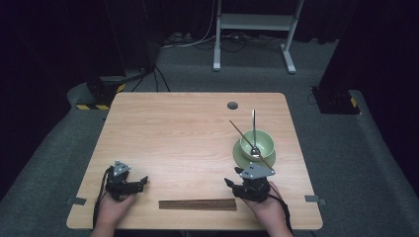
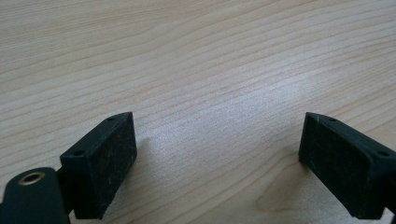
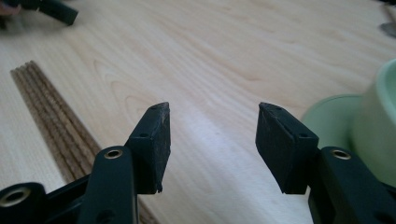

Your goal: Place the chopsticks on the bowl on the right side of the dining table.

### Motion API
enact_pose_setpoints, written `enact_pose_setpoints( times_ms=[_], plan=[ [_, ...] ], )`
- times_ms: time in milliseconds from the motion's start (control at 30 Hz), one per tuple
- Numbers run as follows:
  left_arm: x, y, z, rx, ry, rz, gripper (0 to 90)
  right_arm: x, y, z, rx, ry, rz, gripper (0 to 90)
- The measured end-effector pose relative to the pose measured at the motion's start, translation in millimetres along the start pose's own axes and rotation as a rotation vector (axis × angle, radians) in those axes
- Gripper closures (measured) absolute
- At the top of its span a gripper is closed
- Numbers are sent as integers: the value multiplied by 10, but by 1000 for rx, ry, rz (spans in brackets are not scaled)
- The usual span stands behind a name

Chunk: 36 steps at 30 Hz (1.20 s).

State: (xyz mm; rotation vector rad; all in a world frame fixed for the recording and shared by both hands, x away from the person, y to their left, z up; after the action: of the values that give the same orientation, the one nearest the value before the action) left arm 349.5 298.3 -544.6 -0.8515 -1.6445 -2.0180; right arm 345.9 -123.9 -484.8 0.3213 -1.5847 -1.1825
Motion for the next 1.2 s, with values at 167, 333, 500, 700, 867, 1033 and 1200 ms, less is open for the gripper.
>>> enact_pose_setpoints(
  times_ms=[167, 333, 500, 700, 867, 1033, 1200],
  plan=[
    [15, -11, -10, 5, 12, -2, 119, -140, -63, 93, -12, 62, 17, 455],
    [19, -14, -5, 3, 6, -2, 126, -299, -134, 187, 20, 146, 63, 507],
    [21, -15, -7, 3, 7, -3, 127, -398, -159, 251, 16, 192, 98, 535],
    [25, -19, -4, -2, 10, -3, 130, -447, -173, 329, 36, 207, 141, 604],
    [24, -19, -2, -1, 8, -3, 130, -499, -195, 317, 28, 214, 172, 642],
    [25, -19, -2, -2, 7, -3, 132, -514, -205, 320, 24, 220, 183, 657],
    [26, -19, -4, -3, 7, -4, 135, -515, -223, 281, 15, 189, 195, 689]
  ],
)
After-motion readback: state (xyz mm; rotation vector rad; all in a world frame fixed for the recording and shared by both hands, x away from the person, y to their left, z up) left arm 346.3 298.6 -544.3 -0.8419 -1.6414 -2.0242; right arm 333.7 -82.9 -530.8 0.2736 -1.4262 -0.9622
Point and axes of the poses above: each handheld gripper's, and its own axes: x roughly backward along the jaws, y roughly out of its top, z roughly to its left, the point moved 2 cm from there along -x, roughly forward along the jaws, and after that the axes turned 11 degrees about y, right-handed, at the moved point
